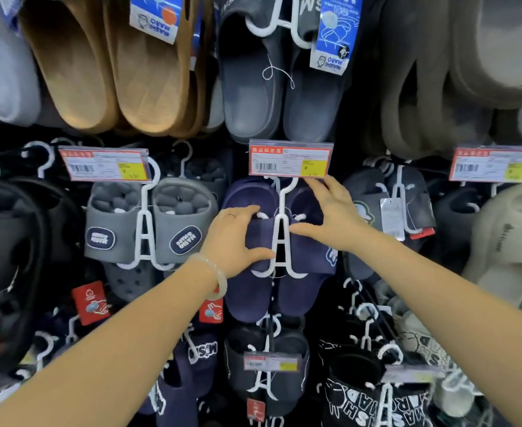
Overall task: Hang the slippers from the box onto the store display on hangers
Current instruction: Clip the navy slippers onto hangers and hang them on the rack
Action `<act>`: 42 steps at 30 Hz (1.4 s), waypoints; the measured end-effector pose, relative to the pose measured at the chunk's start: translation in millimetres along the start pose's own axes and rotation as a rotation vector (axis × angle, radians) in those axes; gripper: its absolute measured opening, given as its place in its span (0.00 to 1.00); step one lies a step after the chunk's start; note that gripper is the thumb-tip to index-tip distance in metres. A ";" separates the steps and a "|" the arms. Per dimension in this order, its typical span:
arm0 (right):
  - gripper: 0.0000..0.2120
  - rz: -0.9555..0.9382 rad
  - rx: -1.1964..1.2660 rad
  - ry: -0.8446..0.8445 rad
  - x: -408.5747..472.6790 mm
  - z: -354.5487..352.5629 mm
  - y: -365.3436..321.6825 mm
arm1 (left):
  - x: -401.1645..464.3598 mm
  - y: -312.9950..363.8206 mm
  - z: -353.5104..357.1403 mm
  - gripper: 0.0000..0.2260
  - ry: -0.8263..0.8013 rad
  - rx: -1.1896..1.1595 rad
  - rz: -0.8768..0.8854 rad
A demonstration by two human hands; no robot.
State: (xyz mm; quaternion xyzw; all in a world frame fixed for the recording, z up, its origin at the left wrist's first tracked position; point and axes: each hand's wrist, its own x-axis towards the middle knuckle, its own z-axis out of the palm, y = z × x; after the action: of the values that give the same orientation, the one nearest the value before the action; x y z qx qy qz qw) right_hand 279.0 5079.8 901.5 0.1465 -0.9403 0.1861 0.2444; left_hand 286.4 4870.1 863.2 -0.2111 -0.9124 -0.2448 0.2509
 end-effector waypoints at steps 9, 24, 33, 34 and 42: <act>0.30 -0.057 0.080 0.286 -49.8 42.1 -35.3 | -62.6 -28.6 11.8 0.35 0.187 -0.053 0.028; 0.16 0.685 1.122 0.103 -104.6 94.3 -114.4 | -77.3 -77.0 -20.2 0.24 0.438 -1.600 -1.136; 0.24 1.058 1.819 0.169 -78.0 84.2 -99.2 | -70.3 -89.5 -28.2 0.34 0.405 -1.848 -1.055; 0.22 1.038 1.890 0.155 -77.3 82.9 -97.8 | -69.2 -90.3 -27.9 0.32 0.409 -1.895 -1.031; 0.22 0.987 2.082 0.208 -79.2 83.5 -98.4 | -73.9 -90.0 -26.1 0.31 0.502 -2.128 -0.964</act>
State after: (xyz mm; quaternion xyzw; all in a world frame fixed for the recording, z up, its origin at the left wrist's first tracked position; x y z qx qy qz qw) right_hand 347.5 4971.9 820.5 -0.1223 -0.2619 0.9571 -0.0178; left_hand 307.8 4765.1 810.7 0.1047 -0.1625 -0.9811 0.0036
